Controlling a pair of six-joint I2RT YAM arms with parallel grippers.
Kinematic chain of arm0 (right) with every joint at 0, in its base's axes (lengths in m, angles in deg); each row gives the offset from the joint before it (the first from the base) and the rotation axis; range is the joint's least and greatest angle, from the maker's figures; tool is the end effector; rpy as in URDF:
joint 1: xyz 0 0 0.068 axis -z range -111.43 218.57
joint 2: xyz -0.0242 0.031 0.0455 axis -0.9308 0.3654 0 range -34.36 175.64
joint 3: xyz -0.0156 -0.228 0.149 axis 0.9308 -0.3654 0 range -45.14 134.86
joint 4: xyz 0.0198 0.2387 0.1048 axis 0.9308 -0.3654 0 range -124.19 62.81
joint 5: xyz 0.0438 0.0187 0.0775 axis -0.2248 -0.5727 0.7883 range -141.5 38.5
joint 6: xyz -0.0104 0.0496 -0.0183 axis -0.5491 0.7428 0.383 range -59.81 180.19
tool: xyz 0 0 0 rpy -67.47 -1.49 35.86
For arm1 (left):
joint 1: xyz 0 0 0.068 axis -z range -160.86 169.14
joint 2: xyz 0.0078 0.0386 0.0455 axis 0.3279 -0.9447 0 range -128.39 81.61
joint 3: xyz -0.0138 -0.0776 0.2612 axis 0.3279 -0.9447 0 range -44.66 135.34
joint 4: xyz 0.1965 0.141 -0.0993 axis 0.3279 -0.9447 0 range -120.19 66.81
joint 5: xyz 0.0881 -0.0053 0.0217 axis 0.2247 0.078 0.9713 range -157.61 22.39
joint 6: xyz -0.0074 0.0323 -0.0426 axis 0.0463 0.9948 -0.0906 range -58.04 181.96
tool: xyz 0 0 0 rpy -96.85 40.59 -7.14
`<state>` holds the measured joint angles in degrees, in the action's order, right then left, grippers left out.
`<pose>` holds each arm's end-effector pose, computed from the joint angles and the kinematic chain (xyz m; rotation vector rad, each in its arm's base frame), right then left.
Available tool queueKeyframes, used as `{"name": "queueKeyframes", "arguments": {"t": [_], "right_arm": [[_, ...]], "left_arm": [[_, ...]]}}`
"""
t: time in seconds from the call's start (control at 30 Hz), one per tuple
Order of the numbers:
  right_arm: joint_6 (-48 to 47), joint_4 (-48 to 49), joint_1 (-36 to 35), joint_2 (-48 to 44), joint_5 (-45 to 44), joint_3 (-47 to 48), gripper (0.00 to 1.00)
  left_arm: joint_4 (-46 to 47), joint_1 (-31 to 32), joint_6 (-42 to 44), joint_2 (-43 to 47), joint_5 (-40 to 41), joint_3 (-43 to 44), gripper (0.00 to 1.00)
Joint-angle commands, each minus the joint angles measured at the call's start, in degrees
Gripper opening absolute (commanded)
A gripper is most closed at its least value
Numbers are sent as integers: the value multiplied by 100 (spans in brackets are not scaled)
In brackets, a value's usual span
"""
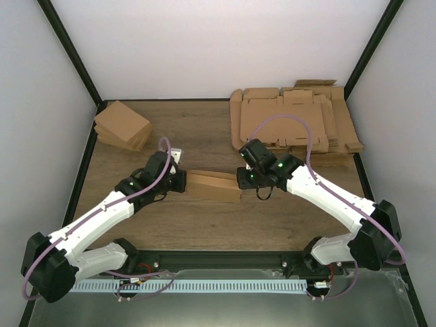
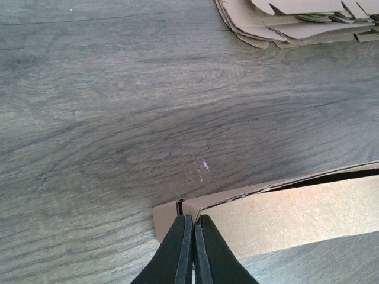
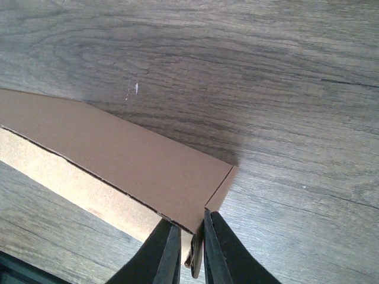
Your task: Fold the paper box
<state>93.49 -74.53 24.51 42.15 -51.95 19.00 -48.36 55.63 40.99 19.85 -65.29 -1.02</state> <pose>0.1913 0.1846 0.2818 -0.2493 2.6775 0.4465 0.1828 -0.1335 0.2518 0.2994 2.3513 -0.4500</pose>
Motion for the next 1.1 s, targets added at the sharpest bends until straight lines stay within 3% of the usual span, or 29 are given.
{"name": "queueKeyframes", "arguments": {"t": [0.0, 0.5, 1.07], "right_arm": [[446, 234, 23, 63, 88, 355, 14], [1019, 637, 27, 102, 109, 206, 16], [929, 220, 23, -269, -485, -77, 22]], "left_arm": [[82, 77, -133, -21, -37, 196, 4], [149, 95, -348, -132, -66, 186, 4], [140, 137, -294, -134, 66, 181, 4]]}}
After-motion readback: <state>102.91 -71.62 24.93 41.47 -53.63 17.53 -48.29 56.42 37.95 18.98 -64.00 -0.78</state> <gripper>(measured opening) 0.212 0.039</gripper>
